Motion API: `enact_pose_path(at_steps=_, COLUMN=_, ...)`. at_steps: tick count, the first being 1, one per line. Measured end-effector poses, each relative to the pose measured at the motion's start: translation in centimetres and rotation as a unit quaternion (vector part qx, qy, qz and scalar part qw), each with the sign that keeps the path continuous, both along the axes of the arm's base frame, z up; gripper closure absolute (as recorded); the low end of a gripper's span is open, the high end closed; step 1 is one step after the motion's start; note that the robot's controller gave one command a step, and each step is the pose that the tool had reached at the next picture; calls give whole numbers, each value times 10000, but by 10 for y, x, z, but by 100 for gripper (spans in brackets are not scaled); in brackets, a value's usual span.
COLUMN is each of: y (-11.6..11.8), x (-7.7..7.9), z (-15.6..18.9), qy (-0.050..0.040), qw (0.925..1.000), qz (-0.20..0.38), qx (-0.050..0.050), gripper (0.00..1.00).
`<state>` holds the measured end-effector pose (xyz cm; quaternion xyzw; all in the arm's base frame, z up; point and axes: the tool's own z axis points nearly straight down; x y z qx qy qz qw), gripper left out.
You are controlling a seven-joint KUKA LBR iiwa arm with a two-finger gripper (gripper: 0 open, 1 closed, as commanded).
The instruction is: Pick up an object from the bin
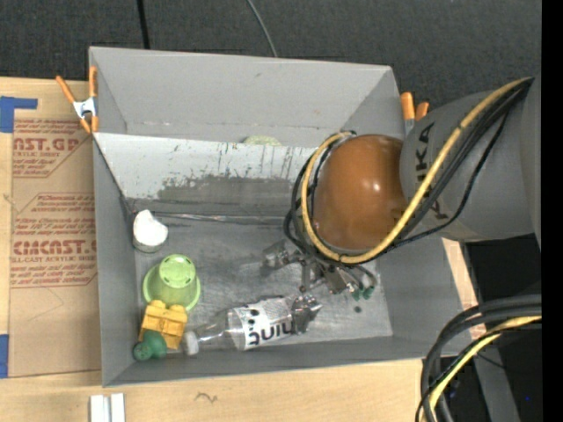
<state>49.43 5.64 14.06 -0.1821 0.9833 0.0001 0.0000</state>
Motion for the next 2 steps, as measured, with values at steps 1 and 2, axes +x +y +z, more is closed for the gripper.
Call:
enact_pose_path(at_steps=1, y=23, x=-11, z=-54, qy=-7, qw=9832, qz=1827, qx=2, gripper=0)
enact_pose_path(at_steps=2, y=26, x=-10, z=-65, qy=-82, qw=9877, qz=1563, qx=-1, gripper=100)
